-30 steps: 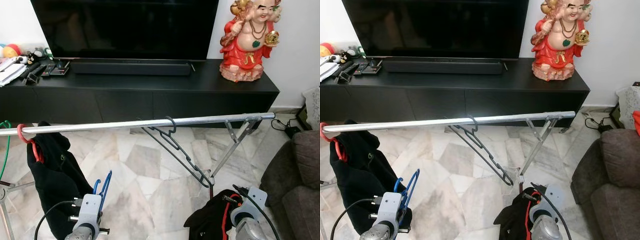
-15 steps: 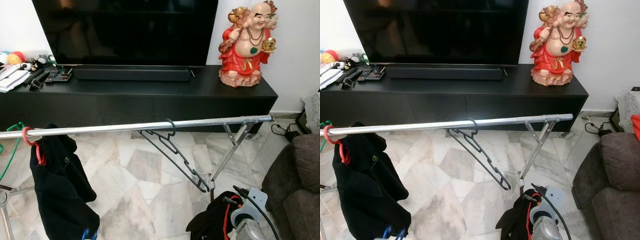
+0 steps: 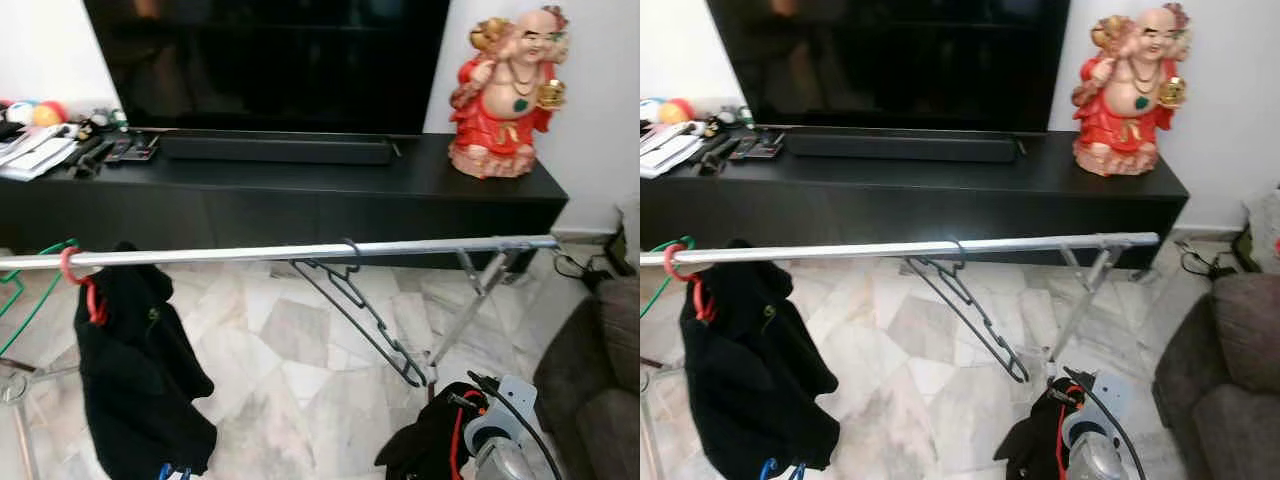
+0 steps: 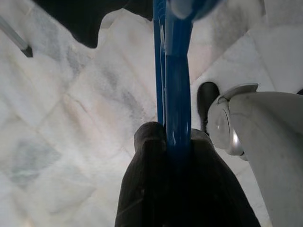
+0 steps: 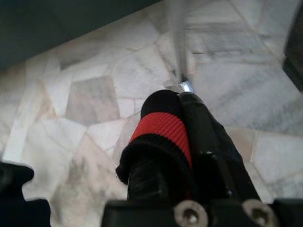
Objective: Hang hanger
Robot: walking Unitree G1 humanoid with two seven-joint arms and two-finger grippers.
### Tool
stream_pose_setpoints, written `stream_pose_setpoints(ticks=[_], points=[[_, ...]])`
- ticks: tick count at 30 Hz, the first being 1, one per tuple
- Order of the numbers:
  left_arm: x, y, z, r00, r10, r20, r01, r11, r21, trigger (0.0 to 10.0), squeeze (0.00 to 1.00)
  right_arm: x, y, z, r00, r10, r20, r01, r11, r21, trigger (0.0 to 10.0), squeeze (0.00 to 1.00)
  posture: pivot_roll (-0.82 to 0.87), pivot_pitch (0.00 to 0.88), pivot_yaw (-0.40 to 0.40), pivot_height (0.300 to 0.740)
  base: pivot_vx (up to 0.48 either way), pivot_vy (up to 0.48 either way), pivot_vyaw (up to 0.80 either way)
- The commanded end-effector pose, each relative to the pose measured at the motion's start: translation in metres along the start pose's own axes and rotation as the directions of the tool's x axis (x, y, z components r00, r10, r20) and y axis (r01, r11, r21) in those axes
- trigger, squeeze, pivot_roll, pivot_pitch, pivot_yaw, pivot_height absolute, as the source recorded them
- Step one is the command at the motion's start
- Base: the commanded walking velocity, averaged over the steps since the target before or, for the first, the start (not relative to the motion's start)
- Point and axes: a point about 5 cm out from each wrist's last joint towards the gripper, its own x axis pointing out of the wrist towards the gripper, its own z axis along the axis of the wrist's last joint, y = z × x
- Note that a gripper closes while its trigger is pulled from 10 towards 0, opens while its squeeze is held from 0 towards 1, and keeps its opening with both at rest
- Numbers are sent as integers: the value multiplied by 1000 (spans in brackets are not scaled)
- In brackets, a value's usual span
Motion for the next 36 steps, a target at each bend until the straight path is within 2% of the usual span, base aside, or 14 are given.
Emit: stream_pose_setpoints(ticks=[1, 4, 24, 31, 36], points=[[-2, 6, -12, 999, 22, -36, -22, 1000, -15, 10000, 0, 1, 9, 0, 999, 40, 0, -40, 999, -16, 10000, 0, -36, 40, -1, 740, 0, 386, 800], [-2, 5, -12, 999, 21, -40, -21, 1000, -14, 10000, 0, 1, 9, -2, 1000, 28, -5, -28, 1000, -5, 10000, 0, -37, 42, -1, 740, 0, 382, 650], [-4, 6, -26, 997, 19, -75, -20, 1000, -17, 10000, 0, 0, 3, -5, 999, -21, -27, 22, 999, 28, 10000, 0, -33, 46, -7, 740, 0, 369, 0], [-4, 6, -26, 997, 17, -77, -18, 1000, -17, 10000, 0, 0, 5, -7, 999, -8, -39, 9, 999, 33, 10000, 0, -33, 48, -6, 740, 0, 348, -787], [-4, 5, -26, 997, 13, -70, -14, 1000, -15, 10000, 0, -1, 6, -8, 999, -9, -39, 10, 1000, 26, 10000, 0, -31, 48, -7, 740, 0, 173, 0]])
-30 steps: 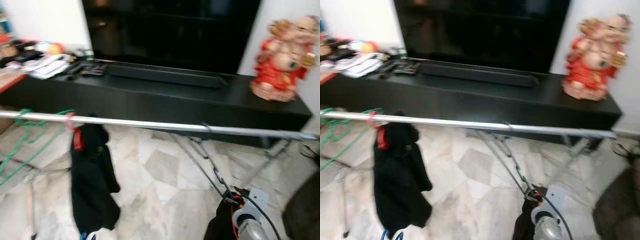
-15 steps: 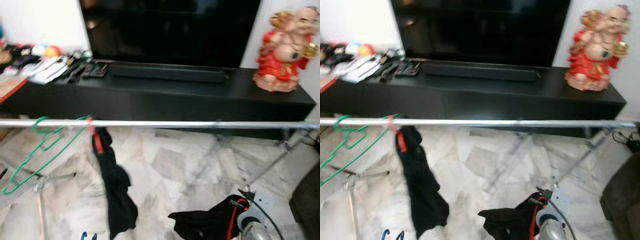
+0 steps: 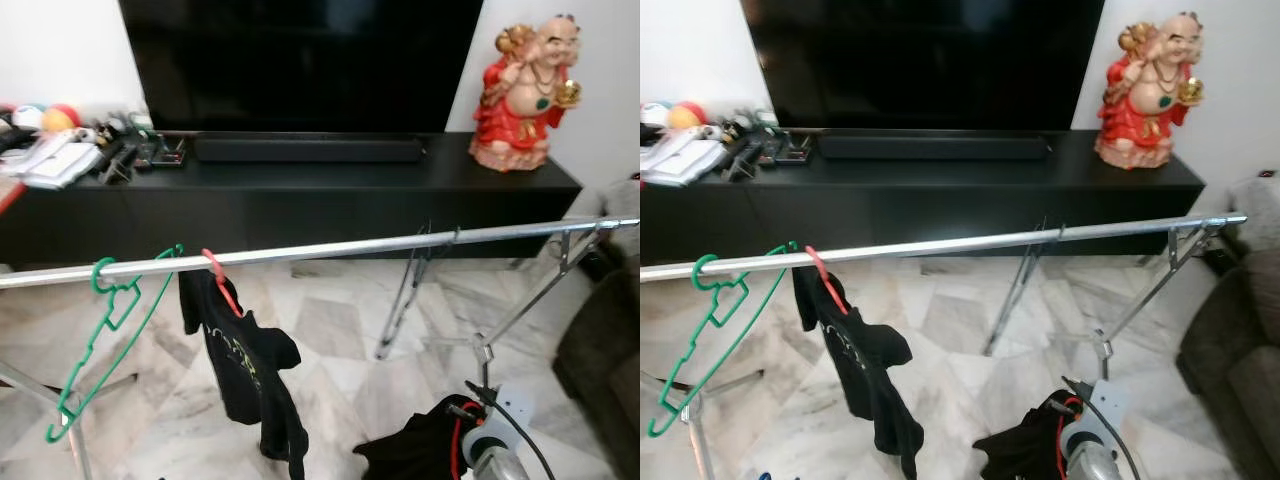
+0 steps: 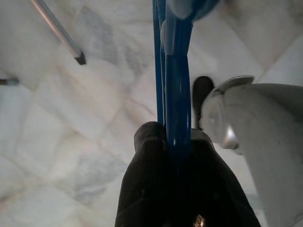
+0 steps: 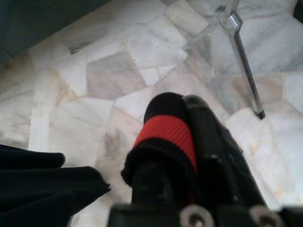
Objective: Hang hanger
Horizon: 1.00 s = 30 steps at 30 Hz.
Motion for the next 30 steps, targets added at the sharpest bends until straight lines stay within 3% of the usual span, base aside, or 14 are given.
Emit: stream_pose_setpoints(ticks=[1, 30], points=[[0, -2, -4, 1000, -6, -11, 6, 1000, 7, 10000, 0, 1, -2, 6, 1000, -5, 20, 5, 1000, -5, 10000, 0, -31, 48, -7, 740, 0, 0, 0], [1, -9, 6, 999, -36, 33, 36, 999, 3, 10000, 0, 0, -7, 4, 998, -58, 15, 58, 998, 18, 10000, 0, -26, 46, 3, 740, 0, 0, 0]])
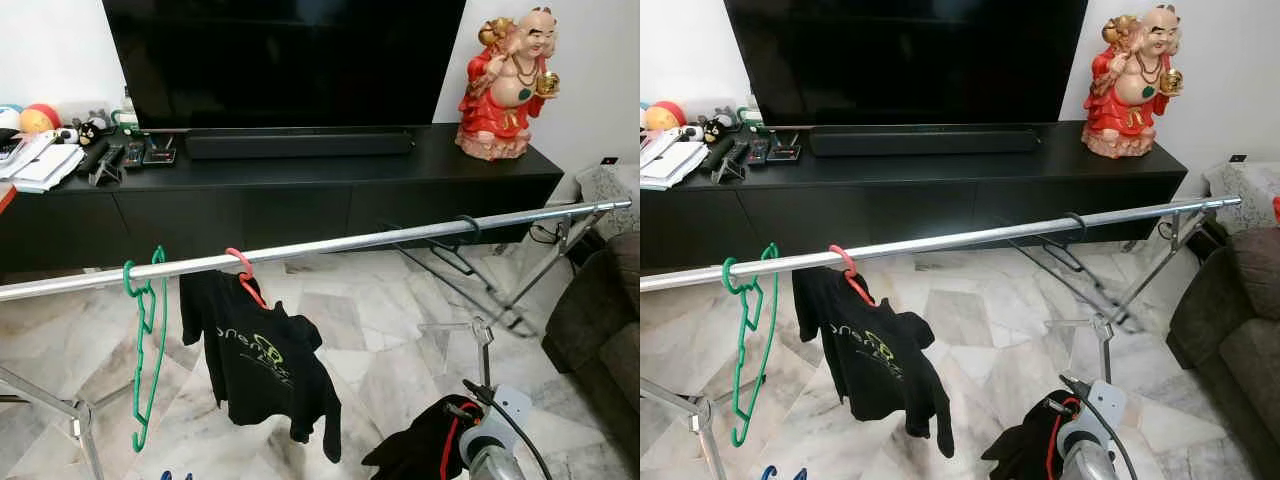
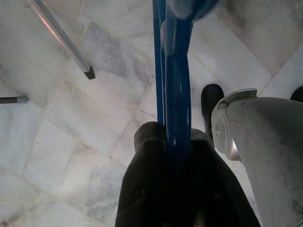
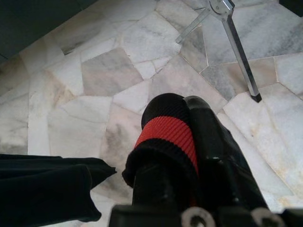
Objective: Hang hanger
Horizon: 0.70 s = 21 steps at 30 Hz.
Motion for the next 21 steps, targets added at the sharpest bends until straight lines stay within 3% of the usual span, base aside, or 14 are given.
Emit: stream_pose_setpoints(ticks=[1, 11, 21], points=[[0, 0, -3, 1000, -10, -7, 10, 1000, 5, 10000, 0, 1, -3, 4, 1000, -13, 14, 13, 1000, 5, 10000, 0, -26, 47, 3, 740, 0, 0, 0], [-1, 3, -1, 1000, -10, 9, 10, 1000, -6, 10000, 0, 1, -2, 4, 1000, -12, 16, 12, 1000, 3, 10000, 0, -27, 48, 3, 740, 0, 0, 0], [0, 1, 1, 1000, -16, 21, 16, 1000, -12, 10000, 0, 1, -1, 4, 1000, -4, 17, 4, 1000, -15, 10000, 0, -29, 48, 4, 740, -252, 0, 0]])
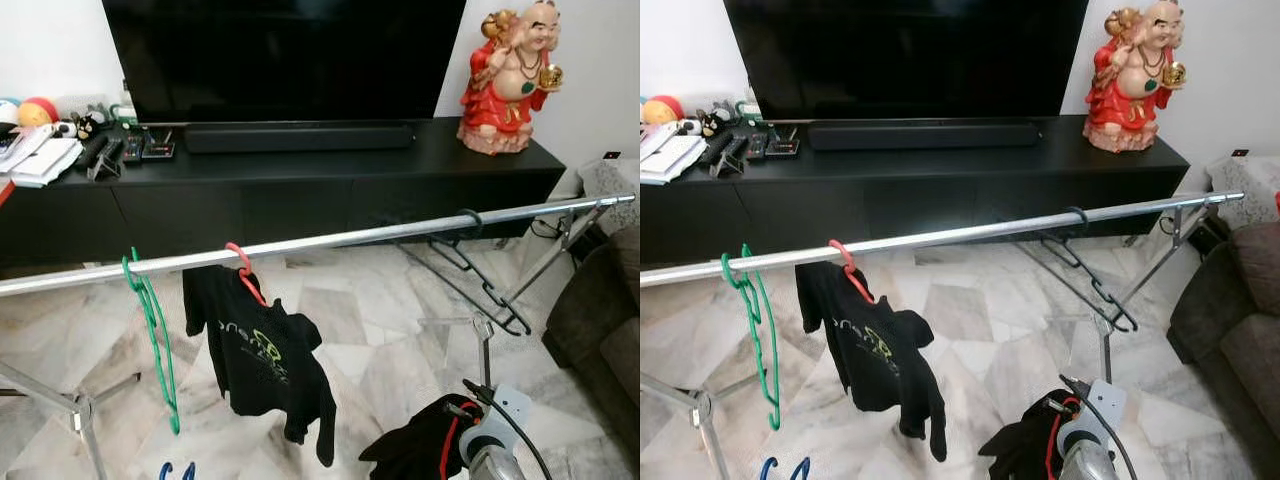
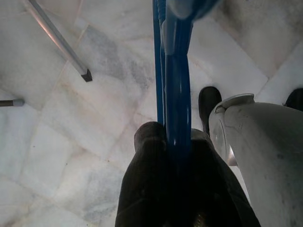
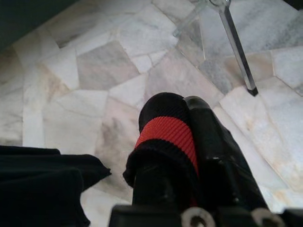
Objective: Hang hanger
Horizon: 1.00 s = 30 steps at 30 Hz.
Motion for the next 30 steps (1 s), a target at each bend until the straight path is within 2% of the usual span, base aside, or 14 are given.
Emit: stream_pose_setpoints(ticks=[1, 30], points=[[-2, 0, -9, 1000, 0, -23, 0, 1000, -8, 10000, 0, 0, -2, 3, 1000, -4, 15, 4, 1000, -9, 10000, 0, -29, 48, 4, 740, -255, 0, 0], [-1, 1, -2, 1000, 11, 1, -11, 1000, -17, 10000, 0, 2, 4, 5, 1000, 9, 26, -9, 1000, -13, 10000, 0, -22, 18, 11, 740, -252, 0, 0]])
